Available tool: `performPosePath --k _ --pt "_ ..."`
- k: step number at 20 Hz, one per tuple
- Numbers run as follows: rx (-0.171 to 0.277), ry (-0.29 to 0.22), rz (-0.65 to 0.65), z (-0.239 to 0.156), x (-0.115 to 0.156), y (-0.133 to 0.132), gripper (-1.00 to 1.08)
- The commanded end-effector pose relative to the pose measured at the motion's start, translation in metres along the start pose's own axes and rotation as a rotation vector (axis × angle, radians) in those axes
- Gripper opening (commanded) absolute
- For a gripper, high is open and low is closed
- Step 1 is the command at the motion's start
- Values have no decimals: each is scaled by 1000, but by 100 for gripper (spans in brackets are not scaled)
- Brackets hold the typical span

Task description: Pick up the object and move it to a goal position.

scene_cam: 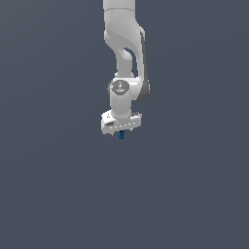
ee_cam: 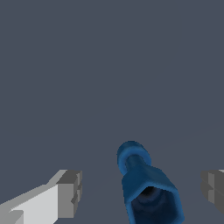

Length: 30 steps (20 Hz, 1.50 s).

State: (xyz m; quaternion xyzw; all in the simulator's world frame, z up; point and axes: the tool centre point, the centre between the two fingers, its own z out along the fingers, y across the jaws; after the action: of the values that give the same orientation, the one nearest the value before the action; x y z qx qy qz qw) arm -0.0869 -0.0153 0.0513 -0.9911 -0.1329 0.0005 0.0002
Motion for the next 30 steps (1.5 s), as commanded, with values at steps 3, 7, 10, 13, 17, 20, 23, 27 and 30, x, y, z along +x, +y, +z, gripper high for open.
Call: performPosePath --k 3,7,10,13,17,20,23,27,30 --pt "-1 1 -1 8 1 0 100" --pt "-1 1 -1 8 1 0 -100" --pt "-1 1 -1 8 1 0 -100" --pt "-1 1 -1 8 1 0 -100" --pt "-1 2 -1 7 1 0 -100" --pt "-1 2 -1 2 0 1 -100" --pt "-1 2 -1 -7 -1 2 -100" --pt "-1 2 -1 -27 -4 4 -100" --pt "-1 2 -1 -47 -6 7 -100"
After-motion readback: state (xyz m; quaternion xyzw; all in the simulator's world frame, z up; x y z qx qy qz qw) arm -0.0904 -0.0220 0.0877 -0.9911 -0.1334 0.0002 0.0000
